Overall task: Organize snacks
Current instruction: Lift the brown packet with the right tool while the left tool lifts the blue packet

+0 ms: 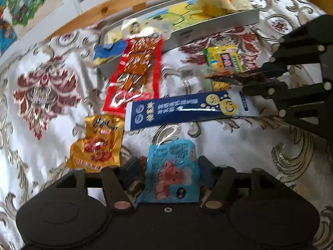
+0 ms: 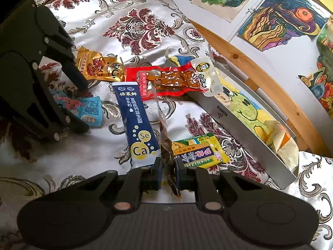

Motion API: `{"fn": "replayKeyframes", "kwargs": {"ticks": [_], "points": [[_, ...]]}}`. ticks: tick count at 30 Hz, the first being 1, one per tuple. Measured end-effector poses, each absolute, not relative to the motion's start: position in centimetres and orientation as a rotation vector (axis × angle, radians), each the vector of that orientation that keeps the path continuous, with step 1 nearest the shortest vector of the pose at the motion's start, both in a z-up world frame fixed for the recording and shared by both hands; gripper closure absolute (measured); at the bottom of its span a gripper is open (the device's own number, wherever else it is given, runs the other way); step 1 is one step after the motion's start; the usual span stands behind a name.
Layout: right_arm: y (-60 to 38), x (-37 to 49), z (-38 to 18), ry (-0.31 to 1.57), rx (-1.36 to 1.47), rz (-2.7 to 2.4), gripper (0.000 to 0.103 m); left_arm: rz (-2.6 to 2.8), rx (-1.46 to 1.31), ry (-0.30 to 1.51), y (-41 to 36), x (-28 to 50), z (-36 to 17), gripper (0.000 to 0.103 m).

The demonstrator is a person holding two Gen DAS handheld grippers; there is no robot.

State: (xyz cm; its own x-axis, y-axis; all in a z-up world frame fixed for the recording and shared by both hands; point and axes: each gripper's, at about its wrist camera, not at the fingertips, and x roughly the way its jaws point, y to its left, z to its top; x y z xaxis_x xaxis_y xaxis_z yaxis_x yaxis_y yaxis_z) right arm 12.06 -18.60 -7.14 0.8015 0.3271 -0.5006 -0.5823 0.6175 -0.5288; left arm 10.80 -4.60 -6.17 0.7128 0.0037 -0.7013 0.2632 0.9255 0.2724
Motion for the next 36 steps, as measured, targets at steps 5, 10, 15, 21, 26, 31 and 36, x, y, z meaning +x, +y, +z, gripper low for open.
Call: {"fn": "replayKeyframes", "kwargs": {"ticks": [5, 10, 15, 21, 26, 31, 36], "points": [[-18.6, 12.0, -7.1, 0.366, -0.731, 0.537, 0.088, -0.154, 0.334, 0.802, -4.3, 11.0, -5.9, 0.056], [-18.2, 11.7, -7.2, 0.347, -0.736, 0.545, 0.088, -0.173, 0.322, 0.821, -3.9, 11.2, -5.1, 0.061], [-17.8, 11.5, -6.9, 0.319, -0.733, 0.551, 0.088, -0.2, 0.334, 0.828, -3.0, 11.1, -4.0, 0.059], [-17.5, 11.8, -7.0, 0.337, -0.73, 0.544, 0.088, -0.179, 0.375, 0.852, -1.9, 10.7, -4.0, 0.057], [-17.2, 12.2, -7.7, 0.377, -0.749, 0.502, 0.08, -0.123, 0.354, 0.88, 0.1, 10.3, -5.0, 0.058], [-16.5, 12.5, -8.4, 0.385, -0.781, 0.461, 0.076, -0.142, 0.343, 0.85, 0.3, 10.1, -4.9, 0.064], [-15.7, 12.1, -9.1, 0.34, -0.857, 0.402, 0.067, -0.14, 0.312, 0.812, 0.1, 10.1, -5.0, 0.076]]}}
